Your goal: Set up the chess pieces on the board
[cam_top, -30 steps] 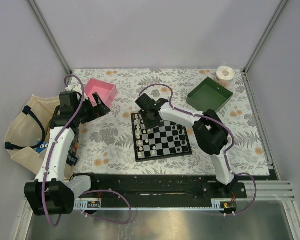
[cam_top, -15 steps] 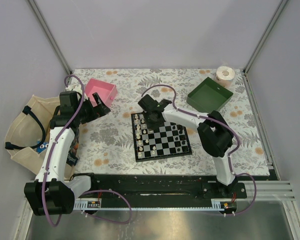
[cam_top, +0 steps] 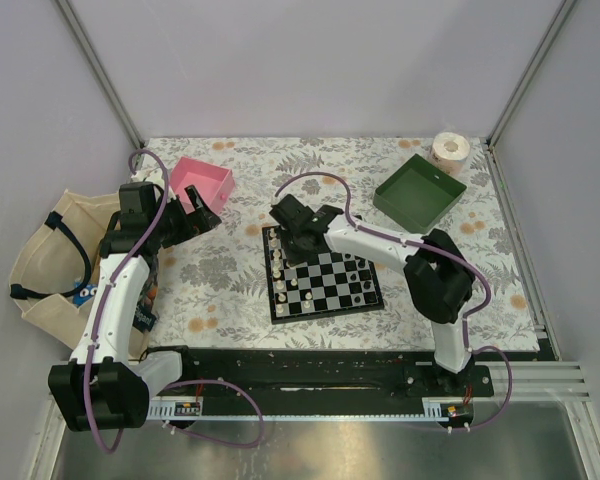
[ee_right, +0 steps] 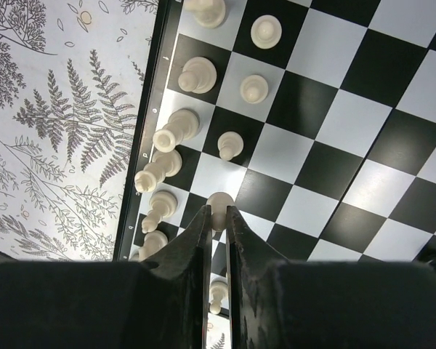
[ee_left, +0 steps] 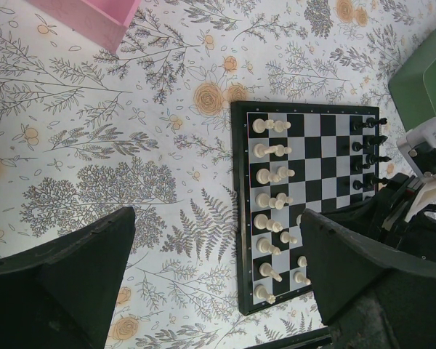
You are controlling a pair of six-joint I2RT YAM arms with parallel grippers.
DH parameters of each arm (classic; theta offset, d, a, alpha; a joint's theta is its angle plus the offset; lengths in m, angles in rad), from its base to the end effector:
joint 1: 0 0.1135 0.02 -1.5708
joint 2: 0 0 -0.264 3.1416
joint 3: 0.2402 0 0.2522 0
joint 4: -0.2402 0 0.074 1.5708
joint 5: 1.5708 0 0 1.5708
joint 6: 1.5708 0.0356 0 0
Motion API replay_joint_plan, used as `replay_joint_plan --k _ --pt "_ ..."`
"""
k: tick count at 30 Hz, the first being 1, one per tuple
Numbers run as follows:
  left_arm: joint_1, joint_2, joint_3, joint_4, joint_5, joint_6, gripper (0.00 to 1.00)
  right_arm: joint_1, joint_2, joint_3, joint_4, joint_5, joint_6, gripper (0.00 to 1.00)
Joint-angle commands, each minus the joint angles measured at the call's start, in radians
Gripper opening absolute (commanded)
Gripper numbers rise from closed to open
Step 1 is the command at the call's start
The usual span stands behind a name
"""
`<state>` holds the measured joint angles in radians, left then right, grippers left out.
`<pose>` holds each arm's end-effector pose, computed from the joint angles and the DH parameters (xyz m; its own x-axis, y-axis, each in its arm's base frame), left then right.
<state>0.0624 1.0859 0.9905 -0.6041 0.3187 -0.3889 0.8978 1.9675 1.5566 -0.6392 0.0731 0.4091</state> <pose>0.2292 0.0031 0.3140 -0.6629 -0.4022 -0.6315 -0.0770 0.8756 -0.4768 0.2670 0.3307 0.2192 -0.7973 -0.3637 -0.4816 -0.4796 0.8663 0.1398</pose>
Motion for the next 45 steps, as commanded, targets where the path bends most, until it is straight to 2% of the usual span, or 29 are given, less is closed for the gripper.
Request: replay_joint_plan --k 1,30,39,45 --pt "0.004 -0.012 0.008 0.030 0.019 0.012 0.99 0.015 0.014 0.028 0.015 -0.021 0.016 0.13" --pt "0.004 -0.007 0.008 0.030 0.019 0.012 0.99 0.016 0.091 0.049 0.027 -0.047 0.020 0.17" --pt "0.004 -0.007 0.008 0.030 0.020 0.012 0.99 0.018 0.068 0.040 0.021 -0.030 0.013 0.31" --pt "0.005 -0.007 0.008 0.029 0.019 0.012 0.99 0.018 0.038 0.036 0.019 -0.033 0.010 0.34"
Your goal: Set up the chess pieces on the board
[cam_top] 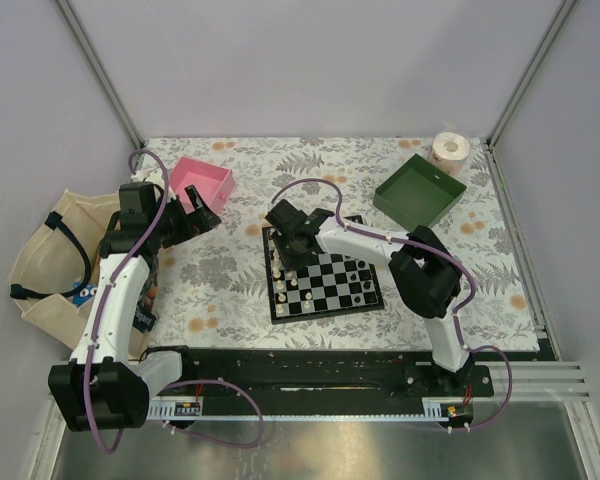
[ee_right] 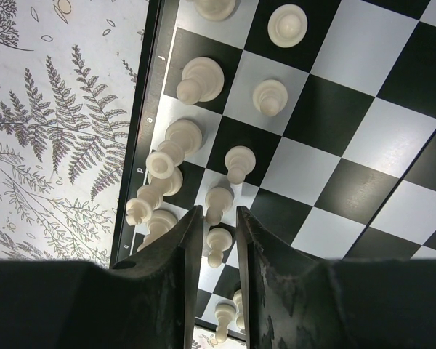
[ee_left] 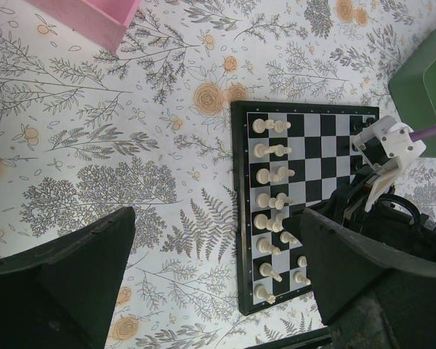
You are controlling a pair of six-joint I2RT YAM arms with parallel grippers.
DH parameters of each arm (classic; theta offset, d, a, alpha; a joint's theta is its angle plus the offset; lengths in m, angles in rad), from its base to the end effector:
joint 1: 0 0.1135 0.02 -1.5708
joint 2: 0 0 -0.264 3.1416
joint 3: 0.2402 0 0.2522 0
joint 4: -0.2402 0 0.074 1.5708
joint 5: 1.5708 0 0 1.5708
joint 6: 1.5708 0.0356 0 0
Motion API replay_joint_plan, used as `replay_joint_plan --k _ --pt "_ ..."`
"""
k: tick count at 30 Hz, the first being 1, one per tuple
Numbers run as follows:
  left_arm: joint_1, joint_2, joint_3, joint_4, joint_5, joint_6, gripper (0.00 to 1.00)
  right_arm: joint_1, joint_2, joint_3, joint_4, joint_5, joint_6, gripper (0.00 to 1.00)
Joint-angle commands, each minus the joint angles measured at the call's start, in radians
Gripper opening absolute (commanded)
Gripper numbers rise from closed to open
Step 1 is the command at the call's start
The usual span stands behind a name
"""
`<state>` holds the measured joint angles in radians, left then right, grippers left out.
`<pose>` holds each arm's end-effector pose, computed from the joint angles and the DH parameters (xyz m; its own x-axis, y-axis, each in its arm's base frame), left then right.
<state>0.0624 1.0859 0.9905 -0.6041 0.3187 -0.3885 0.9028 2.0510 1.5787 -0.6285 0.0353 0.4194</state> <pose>0.2292 0.0031 0.3140 -0.6629 -0.4018 -0.6317 -0.0768 0.8758 -0.4765 0.2717 0.3423 0.1919 -0.8198 -0.3821 -0.4265 -0.4826 0.8619 0.1557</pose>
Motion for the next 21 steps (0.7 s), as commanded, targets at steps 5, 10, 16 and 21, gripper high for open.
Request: replay_joint_plan --k 5,10,16,21 --pt "0.004 -0.007 0.008 0.030 0.022 0.010 0.99 0.013 -0.095 -0.020 0.012 0.006 0.001 0.34" --pt "0.004 -0.006 0.008 0.032 0.020 0.011 0.99 0.013 -0.126 -0.051 0.013 0.000 -0.001 0.34" --pt "0.004 -0.007 0.008 0.030 0.022 0.010 0.99 0.016 -0.124 -0.078 0.016 -0.021 0.001 0.34" --pt "0.004 -0.006 0.008 0.030 0.022 0.010 0.99 0.022 -0.106 -0.079 0.018 -0.032 0.002 0.34"
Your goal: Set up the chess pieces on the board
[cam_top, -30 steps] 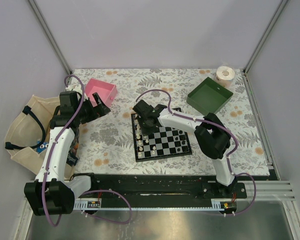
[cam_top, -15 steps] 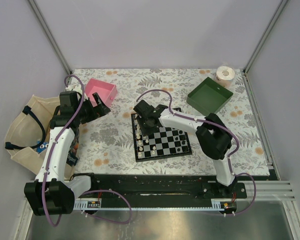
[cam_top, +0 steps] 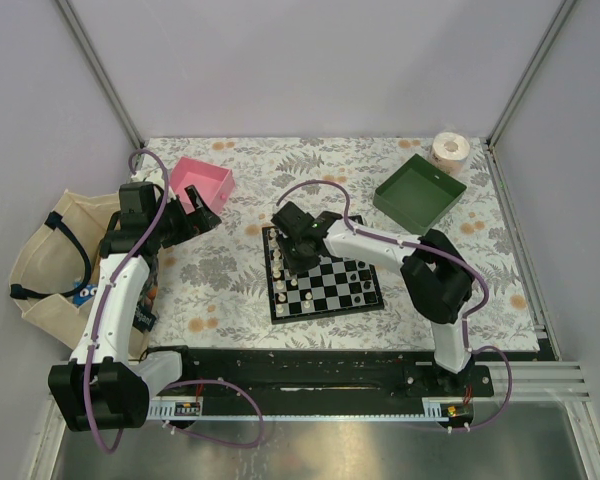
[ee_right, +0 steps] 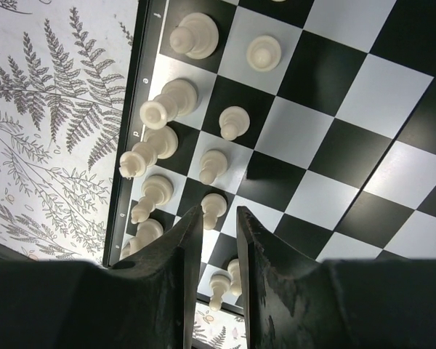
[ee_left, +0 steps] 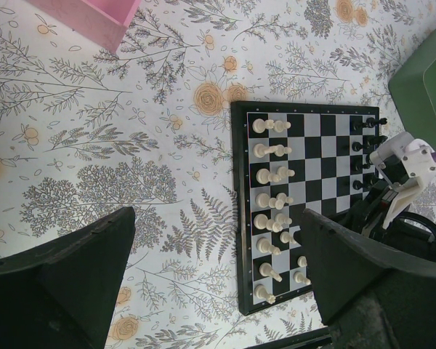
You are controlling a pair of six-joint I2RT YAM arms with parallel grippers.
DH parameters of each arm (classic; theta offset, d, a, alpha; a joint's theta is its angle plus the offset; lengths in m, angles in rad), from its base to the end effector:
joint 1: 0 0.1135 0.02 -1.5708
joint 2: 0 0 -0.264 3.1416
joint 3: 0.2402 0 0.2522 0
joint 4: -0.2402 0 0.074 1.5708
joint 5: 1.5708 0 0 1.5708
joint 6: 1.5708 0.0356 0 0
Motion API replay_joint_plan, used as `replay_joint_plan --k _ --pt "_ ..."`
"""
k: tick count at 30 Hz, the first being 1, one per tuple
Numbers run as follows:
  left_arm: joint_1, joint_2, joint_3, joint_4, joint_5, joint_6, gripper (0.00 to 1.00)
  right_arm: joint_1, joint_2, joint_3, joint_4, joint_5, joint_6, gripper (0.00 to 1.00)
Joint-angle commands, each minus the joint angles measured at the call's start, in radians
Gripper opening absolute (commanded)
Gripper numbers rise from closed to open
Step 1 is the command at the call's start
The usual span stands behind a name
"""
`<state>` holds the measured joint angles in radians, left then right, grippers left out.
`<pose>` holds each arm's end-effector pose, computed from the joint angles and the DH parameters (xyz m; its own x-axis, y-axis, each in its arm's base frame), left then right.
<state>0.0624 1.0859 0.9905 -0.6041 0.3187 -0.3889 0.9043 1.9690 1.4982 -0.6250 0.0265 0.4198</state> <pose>0.2292 0.0031 0.3140 -0.6629 -0.4022 -0.6315 -0.0770 0.8756 -0.4768 0.2592 0.3280 0.2017 -0.8192 -0.3825 -0.4272 -0.4866 0.8579 0.1649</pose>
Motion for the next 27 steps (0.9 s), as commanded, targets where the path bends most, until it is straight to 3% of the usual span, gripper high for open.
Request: replay_joint_plan --k 1,27 --pt "0.004 -0.006 0.008 0.030 0.022 0.010 0.99 0.021 -0.021 0.000 0.015 -0.023 0.005 0.34" --pt "0.004 -0.004 0.008 0.030 0.022 0.012 0.99 0.025 0.028 0.004 0.008 -0.048 -0.001 0.32"
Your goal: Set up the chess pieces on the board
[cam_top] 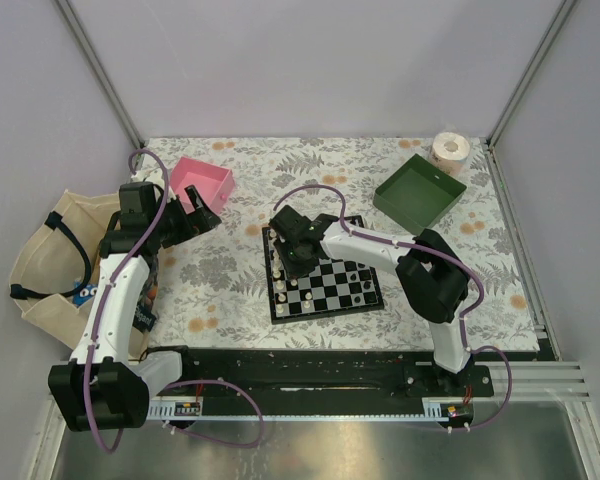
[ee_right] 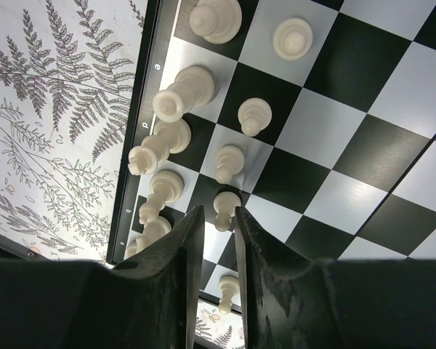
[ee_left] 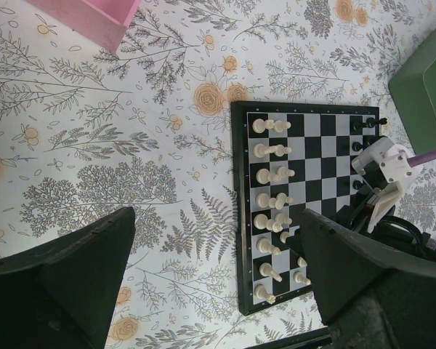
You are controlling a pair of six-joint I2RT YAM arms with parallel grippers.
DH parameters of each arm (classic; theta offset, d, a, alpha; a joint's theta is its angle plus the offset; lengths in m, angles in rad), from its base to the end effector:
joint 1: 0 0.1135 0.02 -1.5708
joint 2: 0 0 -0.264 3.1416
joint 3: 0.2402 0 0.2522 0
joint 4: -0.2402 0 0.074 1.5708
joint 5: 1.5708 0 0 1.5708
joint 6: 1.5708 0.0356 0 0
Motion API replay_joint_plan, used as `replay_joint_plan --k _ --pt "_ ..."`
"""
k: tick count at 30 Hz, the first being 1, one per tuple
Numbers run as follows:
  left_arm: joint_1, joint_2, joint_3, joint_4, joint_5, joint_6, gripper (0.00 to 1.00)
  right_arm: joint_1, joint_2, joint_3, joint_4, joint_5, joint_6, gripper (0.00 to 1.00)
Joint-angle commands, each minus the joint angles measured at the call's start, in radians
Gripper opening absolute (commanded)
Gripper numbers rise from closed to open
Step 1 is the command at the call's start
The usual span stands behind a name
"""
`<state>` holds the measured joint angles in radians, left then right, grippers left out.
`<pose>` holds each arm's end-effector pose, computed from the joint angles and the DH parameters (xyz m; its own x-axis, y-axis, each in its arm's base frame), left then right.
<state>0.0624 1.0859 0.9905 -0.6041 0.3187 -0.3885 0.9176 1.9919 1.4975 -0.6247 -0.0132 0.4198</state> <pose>0.2292 0.0031 0.3140 -0.6629 -0.4018 -0.6317 -0.0768 0.8758 -0.4765 0.2548 0.3337 0.1924 -0.8244 -0.4066 -0.3938 -0.5055 0.8420 0.1887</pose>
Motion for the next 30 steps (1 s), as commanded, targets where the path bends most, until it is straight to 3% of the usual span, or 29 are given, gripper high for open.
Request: replay_joint_plan --k 1,13,22,30 --pt "0.004 -0.004 0.007 0.030 0.020 0.011 0.99 0.013 0.005 0.004 0.010 -0.011 -0.001 0.31" --pt "0.004 -0.004 0.007 0.030 0.023 0.010 0.99 0.020 -0.005 0.010 0.008 -0.014 -0.010 0.15" --pt "0.002 -0.006 0.007 0.030 0.022 0.011 0.99 0.029 -0.004 0.006 -0.004 -0.011 -0.015 0.15" --pt "0.002 -0.004 0.007 0.030 0.022 0.011 0.99 0.030 -0.010 0.013 -0.007 0.009 -0.022 0.26"
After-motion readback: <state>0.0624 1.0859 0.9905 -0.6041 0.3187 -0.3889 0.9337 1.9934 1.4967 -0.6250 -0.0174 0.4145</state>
